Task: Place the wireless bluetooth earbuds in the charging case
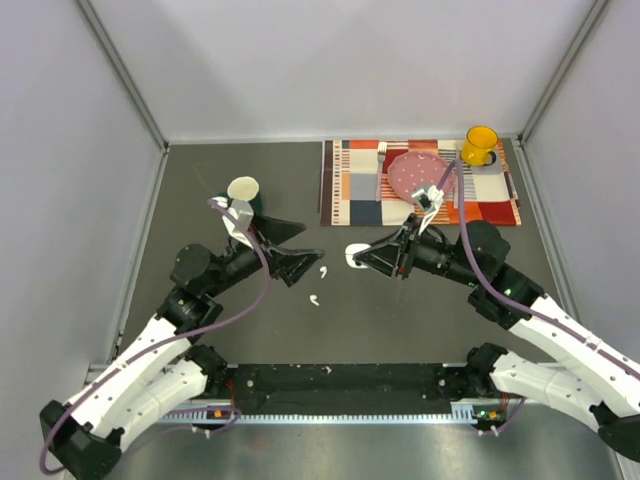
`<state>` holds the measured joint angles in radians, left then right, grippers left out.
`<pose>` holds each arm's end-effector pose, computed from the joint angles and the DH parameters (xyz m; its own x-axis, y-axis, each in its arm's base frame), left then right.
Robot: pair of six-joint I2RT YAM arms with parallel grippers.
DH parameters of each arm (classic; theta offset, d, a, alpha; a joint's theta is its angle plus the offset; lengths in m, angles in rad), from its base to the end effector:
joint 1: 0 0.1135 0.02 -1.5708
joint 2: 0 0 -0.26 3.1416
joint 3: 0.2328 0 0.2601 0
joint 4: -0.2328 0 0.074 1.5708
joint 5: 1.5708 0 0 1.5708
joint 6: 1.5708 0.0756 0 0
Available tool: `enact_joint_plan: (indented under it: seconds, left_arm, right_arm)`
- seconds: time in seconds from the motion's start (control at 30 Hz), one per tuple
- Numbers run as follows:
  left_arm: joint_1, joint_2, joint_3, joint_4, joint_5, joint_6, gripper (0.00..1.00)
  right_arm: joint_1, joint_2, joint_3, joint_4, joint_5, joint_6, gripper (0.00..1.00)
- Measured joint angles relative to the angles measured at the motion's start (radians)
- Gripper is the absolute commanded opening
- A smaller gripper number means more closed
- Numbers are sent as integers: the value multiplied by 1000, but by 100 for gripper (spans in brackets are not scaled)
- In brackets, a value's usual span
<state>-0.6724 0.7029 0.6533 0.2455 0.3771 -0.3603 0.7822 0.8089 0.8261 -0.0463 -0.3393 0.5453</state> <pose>0.1539 -0.1581 0.3570 -0.1613 -0.2906 -0.9432 0.8600 0.4274 -0.2787 0.1509 0.1854 0.3617 -0.4848 0.2078 -0.8496 -0.7593 0.3821 0.5267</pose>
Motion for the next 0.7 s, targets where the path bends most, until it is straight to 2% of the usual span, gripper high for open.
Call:
enact_joint_plan:
  seconds: [0.1, 0.23, 0.33, 0.47, 0.53, 0.6, 0.7]
  left_arm:
    - [123, 24, -72, 156, 119, -201, 99]
    - [144, 81, -133, 355, 260, -324, 99]
    - [120, 57, -139, 375, 307, -246, 99]
    - [55, -28, -93, 242, 312, -3, 99]
    - [42, -48, -68, 203, 299, 60, 99]
    - [39, -53, -48, 194, 272, 72, 99]
    - [39, -8, -41, 237, 253, -19, 99]
  right_arm:
    - [-8, 7, 12, -10, -40, 3, 0]
    - [-21, 58, 79, -69, -77, 41, 0]
    - [-30, 97, 127, -106, -103, 81, 0]
    - [-33, 119, 146, -127, -130, 130, 0]
    - [-33, 122, 147, -129, -150, 138, 1]
    - [-33, 121, 147, -113, -174, 138, 1]
    - [-33, 106, 128, -53, -199, 124, 1]
